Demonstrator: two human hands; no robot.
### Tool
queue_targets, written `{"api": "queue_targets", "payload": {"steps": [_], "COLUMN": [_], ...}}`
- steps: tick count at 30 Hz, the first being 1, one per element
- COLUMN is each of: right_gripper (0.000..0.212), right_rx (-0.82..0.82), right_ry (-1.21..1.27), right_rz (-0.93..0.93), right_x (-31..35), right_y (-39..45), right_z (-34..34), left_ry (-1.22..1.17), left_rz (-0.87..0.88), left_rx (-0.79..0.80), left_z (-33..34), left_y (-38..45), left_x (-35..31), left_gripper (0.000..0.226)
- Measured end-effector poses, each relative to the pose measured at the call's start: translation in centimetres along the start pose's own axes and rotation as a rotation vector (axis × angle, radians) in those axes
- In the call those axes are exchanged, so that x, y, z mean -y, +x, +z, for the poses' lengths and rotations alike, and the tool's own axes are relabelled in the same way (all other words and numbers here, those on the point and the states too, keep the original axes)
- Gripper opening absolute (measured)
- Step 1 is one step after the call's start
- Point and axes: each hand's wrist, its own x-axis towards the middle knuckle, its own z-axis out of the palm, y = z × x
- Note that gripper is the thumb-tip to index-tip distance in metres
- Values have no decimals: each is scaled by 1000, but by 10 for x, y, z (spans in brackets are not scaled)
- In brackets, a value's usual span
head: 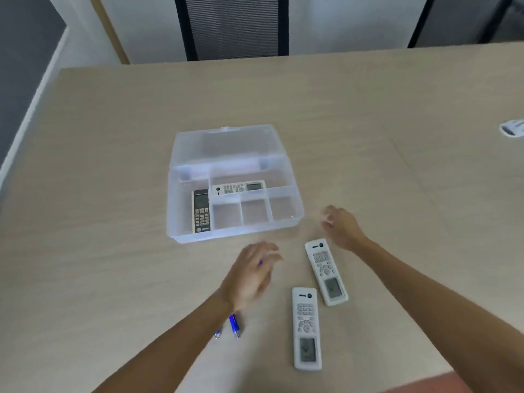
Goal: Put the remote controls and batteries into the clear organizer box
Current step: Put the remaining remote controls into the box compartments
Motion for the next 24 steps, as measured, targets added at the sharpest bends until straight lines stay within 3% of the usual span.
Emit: {"api": "queue_targets", "payload": {"steps": [3,5,10,13,15,17,20,24], "right_gripper": [34,33,38,42,54,62,62,57], "right_rx": [95,125,177,142,118,90,94,190], "right_ry": [8,42,37,-14,-78,-124,-133,-4], "right_rz": [196,243,256,226,221,235,233,198], "right_x": [-51,-66,-62,-50,-44,-41,-37,-35], "right_y": [-39,-54,-71,-72,-71,-69,-64,-58], "right_z": [5,11,32,43,51,59,64,59], "left_ry": [36,120,352,309,127,-65,-335,-547], "left_rz": [375,447,528,412,223,46,-164,-472], "left_rx": [504,753,871,934,932,805,535,345], "left_z": [35,49,55,44,29,9,-25,-64], "left_y": [-11,-10,13,18,18,21,46,107], "left_x": [-49,-64,-75,-65,-53,-39,-17,31], "left_gripper": [51,50,39,51,63,65,57,57]}}
